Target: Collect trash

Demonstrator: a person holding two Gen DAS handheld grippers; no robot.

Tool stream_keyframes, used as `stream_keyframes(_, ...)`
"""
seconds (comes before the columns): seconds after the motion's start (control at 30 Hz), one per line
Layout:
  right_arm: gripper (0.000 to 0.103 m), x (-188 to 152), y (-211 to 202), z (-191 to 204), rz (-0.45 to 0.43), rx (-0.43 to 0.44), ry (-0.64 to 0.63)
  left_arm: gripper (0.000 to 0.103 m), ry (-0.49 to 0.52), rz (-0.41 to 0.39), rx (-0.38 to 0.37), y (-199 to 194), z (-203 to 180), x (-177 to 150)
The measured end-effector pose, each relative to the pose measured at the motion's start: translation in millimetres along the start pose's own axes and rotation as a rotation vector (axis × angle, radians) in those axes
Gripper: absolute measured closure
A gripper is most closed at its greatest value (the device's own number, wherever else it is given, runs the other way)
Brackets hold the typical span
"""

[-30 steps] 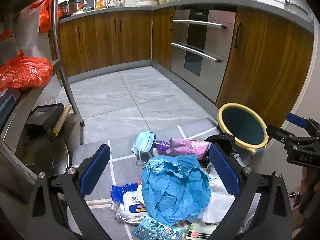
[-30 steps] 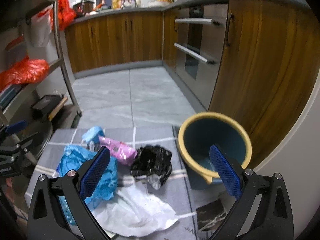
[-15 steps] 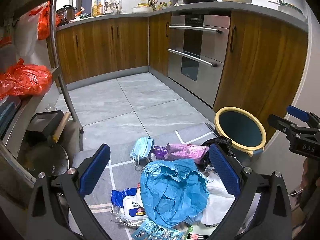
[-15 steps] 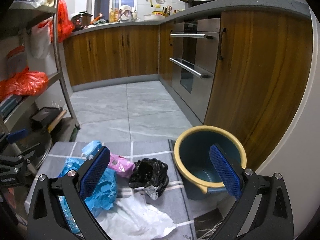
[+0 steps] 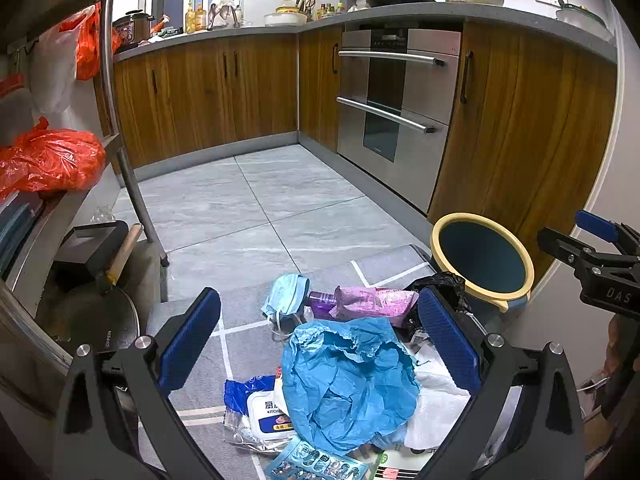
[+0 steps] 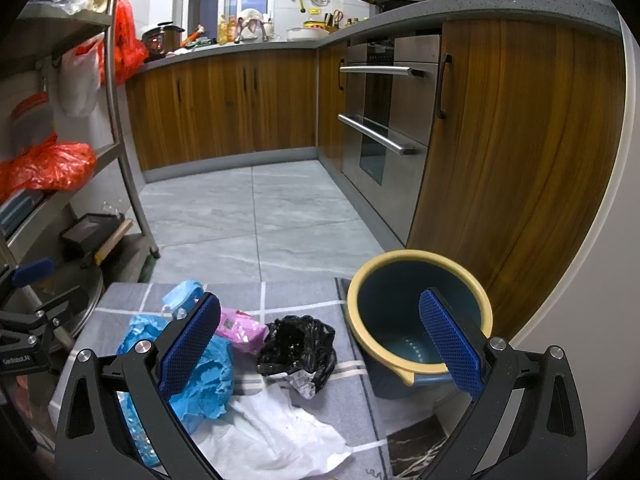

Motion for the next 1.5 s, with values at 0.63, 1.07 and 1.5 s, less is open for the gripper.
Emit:
stream_keyframes(0.63, 0.004, -0.9, 0.9, -1.9, 0.007, -0.002, 0.002, 0.006, 0.001, 0.0, 0.0, 0.3, -0.7, -1.5)
stream_keyframes(1.07, 0.004, -2.9, 11.8, -7.3, 0.075, -0.022, 0.026, 0.006, 0.008, 0.011, -0.037, -0.2, -0.3, -1.7)
stream_keyframes(1.5, 0.004, 3.9, 60.7, -46.8, 0.211, -0.07, 0.23, 0.006, -0.087, 0.051, -0.01, 48.6, 50.9, 19.0)
Point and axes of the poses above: each gripper's, at about its wrist camera, not at the fingertips, and y roughly the way its jaws point, z to its left, x to its top, the point moved 3 cm from there along y, roughly the way its jaws point, and after that the axes turned 15 degrees about y, right-handed, at the moved point
